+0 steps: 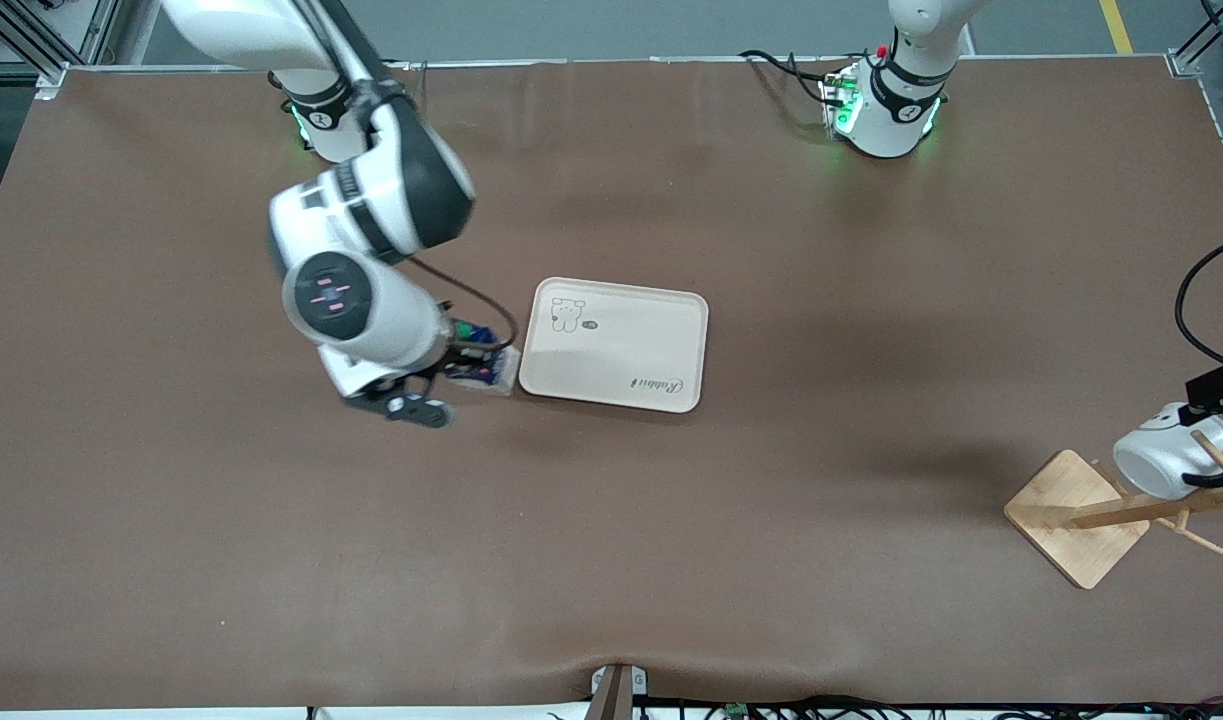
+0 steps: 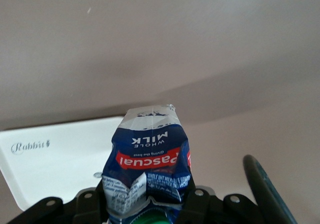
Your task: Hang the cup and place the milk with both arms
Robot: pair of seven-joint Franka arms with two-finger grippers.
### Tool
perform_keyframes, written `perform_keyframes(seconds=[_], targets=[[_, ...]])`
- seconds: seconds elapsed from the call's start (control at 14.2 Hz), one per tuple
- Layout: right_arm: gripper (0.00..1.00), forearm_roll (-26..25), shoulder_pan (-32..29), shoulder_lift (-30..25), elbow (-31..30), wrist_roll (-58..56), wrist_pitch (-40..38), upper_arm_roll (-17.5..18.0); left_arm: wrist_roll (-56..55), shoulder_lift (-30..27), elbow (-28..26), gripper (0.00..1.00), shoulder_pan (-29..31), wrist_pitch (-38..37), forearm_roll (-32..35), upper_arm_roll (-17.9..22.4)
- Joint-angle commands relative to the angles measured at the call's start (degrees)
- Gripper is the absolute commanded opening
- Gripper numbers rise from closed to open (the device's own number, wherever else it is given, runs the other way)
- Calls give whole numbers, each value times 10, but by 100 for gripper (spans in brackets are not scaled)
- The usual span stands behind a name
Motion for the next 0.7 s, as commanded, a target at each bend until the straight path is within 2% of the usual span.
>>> perform_keyframes(seconds=[0.0,0.35,0.63], targets=[[18,4,-83,3,-3,-74,-30,6,-87,-35,-9,100,3,-53,2,-28],[18,-9,-214,0,-21,-230,-31,5,-169,-79,-9,100,4,-127,1,-79],[18,-47,-279,-6,-76,-314,-9,5,-167,-89,-7,100,-2,-138,2,-97]])
